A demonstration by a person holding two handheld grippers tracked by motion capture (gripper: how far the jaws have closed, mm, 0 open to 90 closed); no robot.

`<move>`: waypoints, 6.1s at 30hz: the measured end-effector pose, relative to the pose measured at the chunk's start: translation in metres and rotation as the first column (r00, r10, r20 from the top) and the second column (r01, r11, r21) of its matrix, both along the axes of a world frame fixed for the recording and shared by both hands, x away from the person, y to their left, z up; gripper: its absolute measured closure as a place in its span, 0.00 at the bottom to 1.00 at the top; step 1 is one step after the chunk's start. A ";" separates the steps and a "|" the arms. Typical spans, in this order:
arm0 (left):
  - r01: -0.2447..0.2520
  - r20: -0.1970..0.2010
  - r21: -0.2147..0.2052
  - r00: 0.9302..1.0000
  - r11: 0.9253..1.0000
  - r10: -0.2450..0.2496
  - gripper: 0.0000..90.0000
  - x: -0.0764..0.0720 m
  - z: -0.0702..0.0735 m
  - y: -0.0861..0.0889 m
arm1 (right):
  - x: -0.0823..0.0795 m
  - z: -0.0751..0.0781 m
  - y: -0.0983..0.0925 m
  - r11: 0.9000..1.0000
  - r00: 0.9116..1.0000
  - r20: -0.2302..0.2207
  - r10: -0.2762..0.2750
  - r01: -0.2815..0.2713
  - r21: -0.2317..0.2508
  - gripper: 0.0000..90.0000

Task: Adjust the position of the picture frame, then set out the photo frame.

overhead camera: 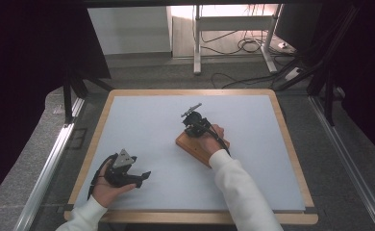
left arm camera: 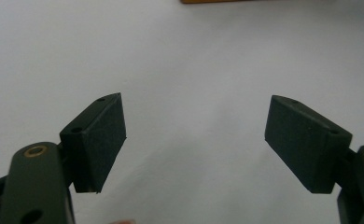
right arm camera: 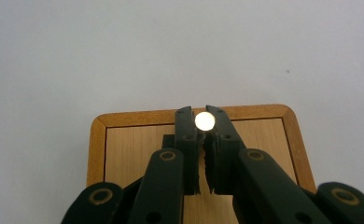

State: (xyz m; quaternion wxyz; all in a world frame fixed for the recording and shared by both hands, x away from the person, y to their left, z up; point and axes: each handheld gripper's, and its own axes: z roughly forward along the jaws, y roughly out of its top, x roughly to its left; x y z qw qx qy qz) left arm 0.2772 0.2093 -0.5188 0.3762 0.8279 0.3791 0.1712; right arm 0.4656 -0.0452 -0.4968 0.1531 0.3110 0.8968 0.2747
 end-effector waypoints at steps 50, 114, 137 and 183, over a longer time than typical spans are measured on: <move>-0.002 -0.007 0.013 1.000 1.000 0.002 0.22 0.000 -0.004 -0.001 | -0.018 -0.008 -0.132 0.993 0.992 -0.036 -0.119 0.120 0.010 1.00; -0.004 -0.012 0.022 1.000 1.000 0.004 0.22 -0.002 -0.007 -0.003 | -0.134 -0.003 -0.114 0.987 0.995 0.008 0.096 -0.096 0.127 1.00; -0.002 0.003 0.014 1.000 1.000 0.002 0.22 0.001 -0.008 -0.004 | -0.155 -0.008 -0.178 0.981 0.994 0.094 -0.048 0.029 0.192 0.45; 0.176 0.102 0.021 0.979 0.984 -0.177 0.40 0.115 0.014 -0.093 | -0.156 -0.014 -0.173 0.985 0.996 0.065 -0.056 0.045 0.166 0.34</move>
